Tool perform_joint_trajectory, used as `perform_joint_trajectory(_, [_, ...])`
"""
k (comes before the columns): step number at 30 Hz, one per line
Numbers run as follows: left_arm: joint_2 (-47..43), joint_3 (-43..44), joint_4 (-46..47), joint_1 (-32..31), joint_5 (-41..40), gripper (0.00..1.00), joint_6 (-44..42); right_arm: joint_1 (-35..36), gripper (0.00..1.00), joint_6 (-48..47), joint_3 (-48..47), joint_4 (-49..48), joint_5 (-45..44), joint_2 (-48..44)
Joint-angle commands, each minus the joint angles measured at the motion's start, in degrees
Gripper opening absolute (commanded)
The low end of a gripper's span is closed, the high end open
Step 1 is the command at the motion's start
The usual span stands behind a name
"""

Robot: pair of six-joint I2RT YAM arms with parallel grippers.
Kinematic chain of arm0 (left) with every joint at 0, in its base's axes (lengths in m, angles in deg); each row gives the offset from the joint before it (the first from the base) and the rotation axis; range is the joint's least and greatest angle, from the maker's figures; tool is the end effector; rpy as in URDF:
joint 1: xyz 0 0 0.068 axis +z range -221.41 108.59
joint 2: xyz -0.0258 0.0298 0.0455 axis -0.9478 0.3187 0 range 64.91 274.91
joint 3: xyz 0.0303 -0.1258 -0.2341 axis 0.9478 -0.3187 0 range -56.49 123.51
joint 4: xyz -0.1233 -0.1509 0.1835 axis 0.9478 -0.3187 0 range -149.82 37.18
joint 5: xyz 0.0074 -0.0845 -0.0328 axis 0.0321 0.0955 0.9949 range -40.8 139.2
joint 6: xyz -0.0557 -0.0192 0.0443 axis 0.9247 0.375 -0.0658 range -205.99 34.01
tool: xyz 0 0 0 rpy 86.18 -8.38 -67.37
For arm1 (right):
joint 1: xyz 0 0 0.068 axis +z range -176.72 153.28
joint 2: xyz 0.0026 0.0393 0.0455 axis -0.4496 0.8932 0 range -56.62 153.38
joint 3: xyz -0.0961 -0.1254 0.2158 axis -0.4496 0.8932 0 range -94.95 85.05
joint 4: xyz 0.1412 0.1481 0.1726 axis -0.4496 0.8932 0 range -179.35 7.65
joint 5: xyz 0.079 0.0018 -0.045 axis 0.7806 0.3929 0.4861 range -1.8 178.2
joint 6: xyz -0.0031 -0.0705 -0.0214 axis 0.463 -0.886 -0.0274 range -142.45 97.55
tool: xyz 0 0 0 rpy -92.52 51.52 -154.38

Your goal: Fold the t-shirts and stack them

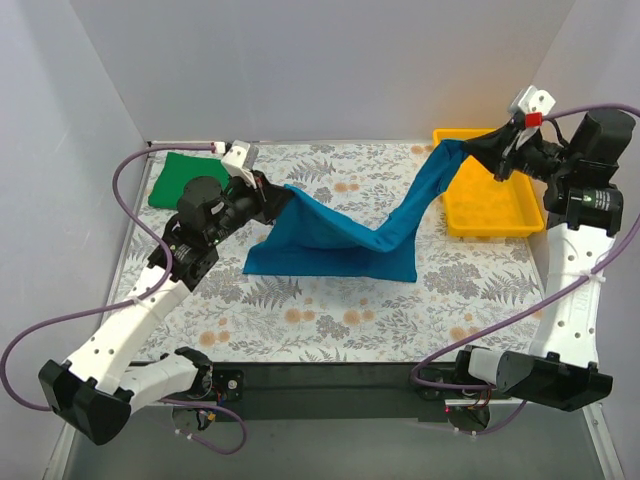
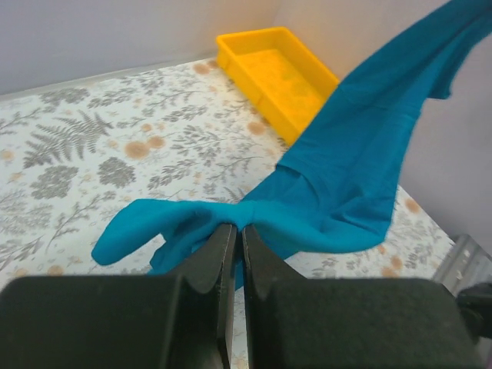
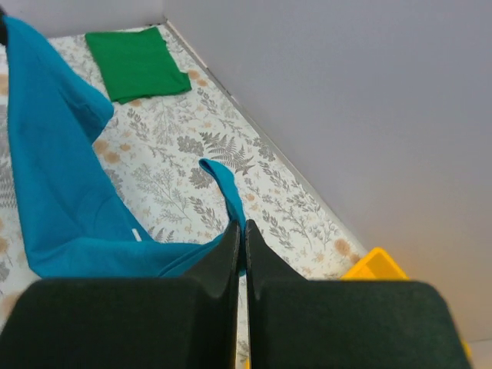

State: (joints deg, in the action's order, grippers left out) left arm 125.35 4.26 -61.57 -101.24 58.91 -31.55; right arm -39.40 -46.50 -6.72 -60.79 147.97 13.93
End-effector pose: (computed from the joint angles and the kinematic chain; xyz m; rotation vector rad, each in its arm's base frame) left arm 0.2352 -0.1468 0.3799 -0.2653 1.8606 -1.2025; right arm 0.2565 -0.0031 0.4908 -0.8863 1.3914 0.3950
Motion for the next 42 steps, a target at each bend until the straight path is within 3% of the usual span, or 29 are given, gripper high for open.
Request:
perform_joint_trajectory(1, [-3.66,3.85,1.30,0.29,12.21,0.00,-0.03,0.03,0.01,-12.51,-1.23,7.60,9.04,-4.43])
perform_joint_trajectory(3, [-6.21,1.75,-2.04,0.29,16.02,0.00,0.14,-0.06,0.01,-24.65,6.13,15.61,7.13,-10.56])
perform_joint_trajectory(4, [-7.52,-0.52,-4.14,0.21,20.47,0.00,0.93,-0.06,0.01,-36.56,9.55,22.96,5.12,-12.78])
perform_joint_trajectory(8, [-14.55,-19.38,-4.52,-0.58,31.13,0.00,11.64,0.12,0.01,-57.48,31.87,31.72,-14.73,-23.06])
perform_joint_trajectory(9, [-16.48,-21.97,-4.60,-1.20,32.37,0.00,13.57,0.03,0.01,-59.51,39.13,32.95,-17.64,-26.39])
perform_joint_trajectory(13, [-20.19,-29.01,-8.72,-3.48,34.40,0.00,21.84,0.03,0.01,-61.73,47.97,35.87,-24.43,-32.91])
perform_joint_trajectory(18, [-19.32,-30.96,-15.84,-5.42,35.89,0.00,24.76,-0.06,0.01,-55.42,48.44,33.68,-23.38,-31.45])
perform_joint_trajectory(19, [-17.83,-30.78,-18.55,-5.59,35.99,0.06,24.23,-0.06,0.10,-54.09,47.83,33.15,-23.12,-30.39])
perform_joint_trajectory(20, [-17.38,-30.35,-20.23,-5.68,35.47,0.26,23.62,-0.06,0.15,-53.12,47.56,32.80,-22.94,-29.25])
perform_joint_trajectory(21, [-17.03,-29.73,-21.82,-5.68,33.63,0.36,22.92,0.03,0.21,-52.24,47.21,32.36,-22.68,-27.23])
perform_joint_trajectory(22, [-16.77,-27.46,-24.88,-5.68,32.05,0.44,20.99,0.03,0.36,-50.76,46.86,32.18,-21.81,-26.17])
perform_joint_trajectory(24, [-16.50,-24.29,-28.23,-5.77,27.84,0.60,18.70,-0.06,0.57,-49.43,45.54,32.00,-20.92,-23.45])
perform_joint_trajectory(25, [-16.15,-20.27,-31.21,-5.68,23.29,0.63,16.17,0.03,0.65,-48.20,45.10,31.83,-20.22,-22.74])
perform_joint_trajectory(26, [-14.76,-18.49,-32.45,-5.77,21.59,0.65,14.75,-0.06,0.67,-47.41,44.23,31.65,-19.78,-22.03])
perform_joint_trajectory(29, [-9.50,-13.05,-32.47,-5.77,16.40,0.67,9.74,0.03,0.72,-44.42,42.64,30.86,-16.36,-19.84])
perform_joint_trajectory(32, [-1.15,-8.31,-26.25,-5.95,17.52,0.67,5.96,0.21,0.74,-41.35,41.67,30.51,-11.18,-16.33])
perform_joint_trajectory(36, [21.74,3.37,-19.38,-9.63,19.11,0.67,1.39,0.47,0.72,-32.92,39.91,27.44,-8.18,-8.59])
perform_joint_trajectory(42, [47.02,27.36,-25.85,-18.95,14.02,0.59,-10.64,-1.89,0.63,-15.71,42.19,13.58,-13.36,-3.93])
